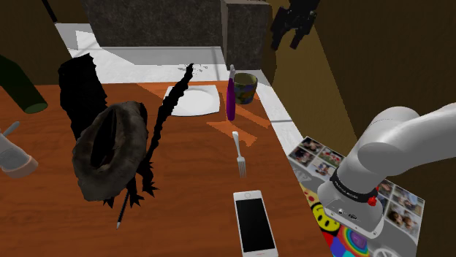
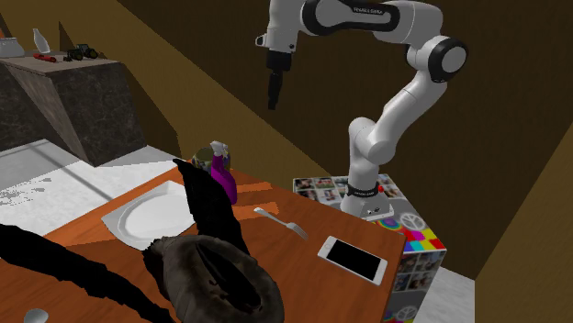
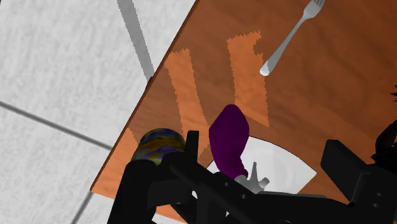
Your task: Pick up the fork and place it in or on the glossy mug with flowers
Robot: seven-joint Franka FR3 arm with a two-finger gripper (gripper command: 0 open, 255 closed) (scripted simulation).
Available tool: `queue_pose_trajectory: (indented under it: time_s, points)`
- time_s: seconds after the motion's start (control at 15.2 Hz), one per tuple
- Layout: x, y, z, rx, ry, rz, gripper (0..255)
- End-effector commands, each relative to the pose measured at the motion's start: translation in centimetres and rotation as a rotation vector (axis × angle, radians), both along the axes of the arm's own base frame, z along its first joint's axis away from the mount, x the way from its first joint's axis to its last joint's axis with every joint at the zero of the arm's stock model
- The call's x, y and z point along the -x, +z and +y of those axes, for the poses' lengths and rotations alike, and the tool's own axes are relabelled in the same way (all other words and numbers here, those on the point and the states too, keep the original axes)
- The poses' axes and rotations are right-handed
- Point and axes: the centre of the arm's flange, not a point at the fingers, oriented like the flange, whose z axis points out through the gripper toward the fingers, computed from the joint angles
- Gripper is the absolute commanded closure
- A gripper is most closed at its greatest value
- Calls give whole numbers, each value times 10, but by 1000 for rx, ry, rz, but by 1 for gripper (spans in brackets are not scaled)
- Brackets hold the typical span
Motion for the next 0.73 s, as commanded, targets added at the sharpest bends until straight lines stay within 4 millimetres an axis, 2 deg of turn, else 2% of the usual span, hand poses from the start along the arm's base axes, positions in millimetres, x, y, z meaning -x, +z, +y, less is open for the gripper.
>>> queue_pose_trajectory:
  time_s: [0.0,0.66]
  points:
    - [0,0,0,0,0,0,0]
    - [6,-110,83,50,-182,20,0]
